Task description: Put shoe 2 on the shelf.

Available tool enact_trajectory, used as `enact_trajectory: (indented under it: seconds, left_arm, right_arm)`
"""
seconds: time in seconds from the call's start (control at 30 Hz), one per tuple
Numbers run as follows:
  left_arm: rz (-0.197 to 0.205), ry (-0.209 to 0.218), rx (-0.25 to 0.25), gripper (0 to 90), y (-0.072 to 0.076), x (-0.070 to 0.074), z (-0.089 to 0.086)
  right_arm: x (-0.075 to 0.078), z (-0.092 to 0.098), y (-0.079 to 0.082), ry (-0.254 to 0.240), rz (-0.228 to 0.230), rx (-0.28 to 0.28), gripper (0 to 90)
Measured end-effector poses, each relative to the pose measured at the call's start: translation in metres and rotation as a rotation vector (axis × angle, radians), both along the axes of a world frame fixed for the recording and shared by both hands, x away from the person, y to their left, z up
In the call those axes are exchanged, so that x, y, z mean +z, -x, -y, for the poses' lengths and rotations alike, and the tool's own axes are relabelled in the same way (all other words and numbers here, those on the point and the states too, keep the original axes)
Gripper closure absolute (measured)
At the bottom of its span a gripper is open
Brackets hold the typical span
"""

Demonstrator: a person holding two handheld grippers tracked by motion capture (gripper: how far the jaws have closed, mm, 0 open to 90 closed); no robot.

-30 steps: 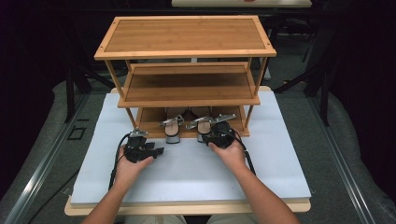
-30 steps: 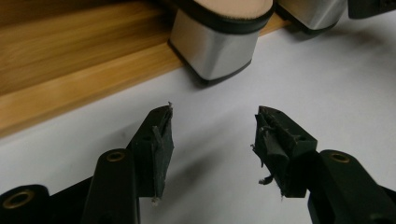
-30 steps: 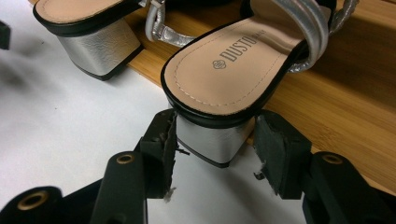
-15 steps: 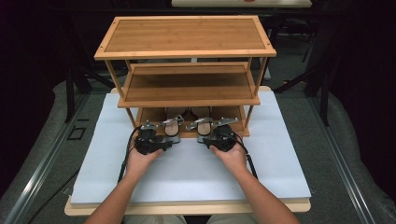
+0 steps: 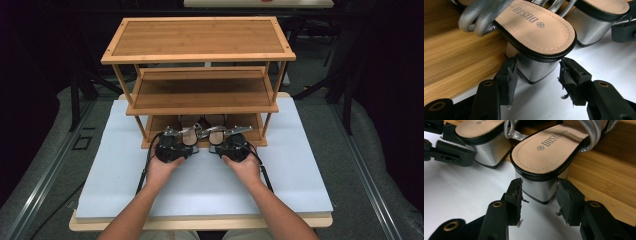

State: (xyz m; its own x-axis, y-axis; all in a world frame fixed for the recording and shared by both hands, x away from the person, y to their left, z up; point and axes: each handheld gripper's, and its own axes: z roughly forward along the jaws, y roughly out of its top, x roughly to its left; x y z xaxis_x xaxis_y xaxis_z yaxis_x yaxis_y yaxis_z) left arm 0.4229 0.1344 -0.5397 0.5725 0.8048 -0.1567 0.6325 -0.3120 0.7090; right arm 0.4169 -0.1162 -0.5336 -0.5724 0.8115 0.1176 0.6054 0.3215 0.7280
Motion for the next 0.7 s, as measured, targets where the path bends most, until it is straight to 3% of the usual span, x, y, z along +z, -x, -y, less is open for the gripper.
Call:
enact_trajectory:
  seconds: [0.7]
  left_arm:
    - [-0.003, 0.017, -0.003, 46.9, 0.0005, -0.0013, 0.0001]
  right_arm:
    - [-0.0003, -0.0056, 0.0001, 0.001, 0.0, 0.012, 53.1]
